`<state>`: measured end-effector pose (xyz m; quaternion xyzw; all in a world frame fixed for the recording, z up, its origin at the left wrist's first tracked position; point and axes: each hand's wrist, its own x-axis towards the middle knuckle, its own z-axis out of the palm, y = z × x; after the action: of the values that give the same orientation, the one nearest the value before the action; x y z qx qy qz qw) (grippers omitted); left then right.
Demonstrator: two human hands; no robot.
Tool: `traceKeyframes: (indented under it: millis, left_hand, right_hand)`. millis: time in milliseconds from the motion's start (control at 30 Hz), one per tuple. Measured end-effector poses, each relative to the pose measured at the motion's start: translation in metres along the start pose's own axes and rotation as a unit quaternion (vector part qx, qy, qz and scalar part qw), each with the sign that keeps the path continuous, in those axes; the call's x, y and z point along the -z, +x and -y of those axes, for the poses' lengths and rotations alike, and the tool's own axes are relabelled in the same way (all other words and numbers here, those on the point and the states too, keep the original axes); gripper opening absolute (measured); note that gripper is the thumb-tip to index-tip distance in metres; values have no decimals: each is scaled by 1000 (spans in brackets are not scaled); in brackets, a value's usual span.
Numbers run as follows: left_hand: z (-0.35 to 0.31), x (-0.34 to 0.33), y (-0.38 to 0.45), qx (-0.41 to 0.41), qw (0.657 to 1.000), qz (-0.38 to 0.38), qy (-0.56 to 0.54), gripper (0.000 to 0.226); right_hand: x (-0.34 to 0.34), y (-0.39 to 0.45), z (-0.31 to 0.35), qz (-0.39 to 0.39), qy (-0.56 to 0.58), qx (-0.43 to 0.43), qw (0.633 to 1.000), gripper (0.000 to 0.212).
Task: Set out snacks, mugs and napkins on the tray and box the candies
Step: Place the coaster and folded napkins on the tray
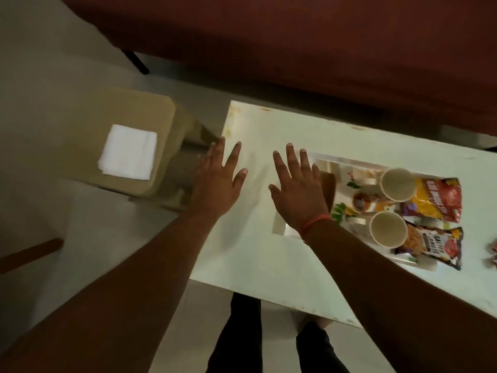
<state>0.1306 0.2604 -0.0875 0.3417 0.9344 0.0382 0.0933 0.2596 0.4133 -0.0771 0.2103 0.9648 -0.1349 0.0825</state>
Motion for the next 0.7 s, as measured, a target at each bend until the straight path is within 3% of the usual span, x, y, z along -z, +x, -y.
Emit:
traceKeyframes:
  millis: [333,700]
  left_hand:
    - [206,31,-31,116,989,3,93,64]
    - [296,16,-34,204,975,75,49,64]
  right_hand:
    - [-21,96,141,75,-82,167,980,76]
    - [-61,172,275,140,-119,221,958,81]
